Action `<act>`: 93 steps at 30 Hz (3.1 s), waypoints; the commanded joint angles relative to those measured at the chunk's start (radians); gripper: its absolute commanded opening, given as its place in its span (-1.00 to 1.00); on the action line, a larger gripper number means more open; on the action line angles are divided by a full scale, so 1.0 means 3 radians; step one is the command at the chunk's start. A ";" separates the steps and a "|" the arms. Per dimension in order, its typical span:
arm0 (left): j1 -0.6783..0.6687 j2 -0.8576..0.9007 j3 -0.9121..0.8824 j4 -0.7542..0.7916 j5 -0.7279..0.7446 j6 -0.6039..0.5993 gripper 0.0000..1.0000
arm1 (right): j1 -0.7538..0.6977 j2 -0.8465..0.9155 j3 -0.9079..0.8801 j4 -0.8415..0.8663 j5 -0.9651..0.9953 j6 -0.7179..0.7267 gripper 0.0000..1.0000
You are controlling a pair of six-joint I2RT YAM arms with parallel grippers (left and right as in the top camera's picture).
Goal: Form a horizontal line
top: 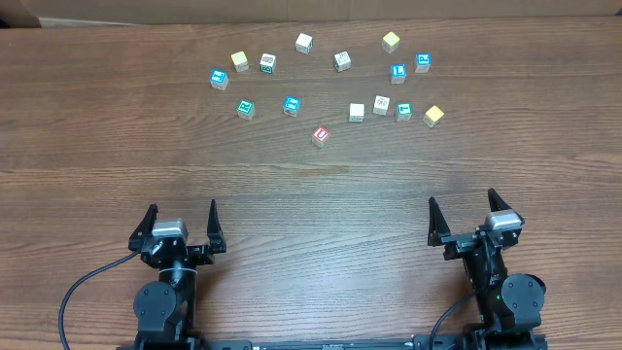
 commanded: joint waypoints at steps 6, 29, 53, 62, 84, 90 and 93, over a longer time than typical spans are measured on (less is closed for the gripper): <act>-0.0028 -0.0038 -0.0008 -0.0001 -0.0006 0.0075 0.99 | 0.0018 -0.0036 -0.0034 0.0018 -0.0019 -0.0013 1.00; -0.0028 -0.0038 -0.0008 -0.0001 -0.0005 0.0075 0.99 | 0.0018 -0.0036 -0.0034 0.0018 -0.0019 -0.0013 1.00; -0.0028 -0.0038 -0.0008 -0.0001 -0.0006 0.0075 0.99 | 0.0018 -0.0036 -0.0034 0.0019 -0.0020 -0.0013 1.00; -0.0028 -0.0038 -0.0008 -0.0001 -0.0006 0.0075 0.99 | 0.0019 -0.0036 -0.0034 0.0331 -0.0051 -0.0001 1.00; -0.0028 -0.0038 -0.0008 -0.0001 -0.0006 0.0075 0.99 | 0.0018 0.0324 0.1161 -0.0488 -0.0103 0.0365 1.00; -0.0028 -0.0038 -0.0008 -0.0001 -0.0006 0.0075 0.99 | 0.0018 0.1077 0.2066 -0.0736 -0.0111 0.0511 1.00; -0.0028 -0.0038 -0.0008 -0.0001 -0.0006 0.0075 0.99 | 0.0018 0.1555 0.2658 -0.0922 -0.0191 0.0538 1.00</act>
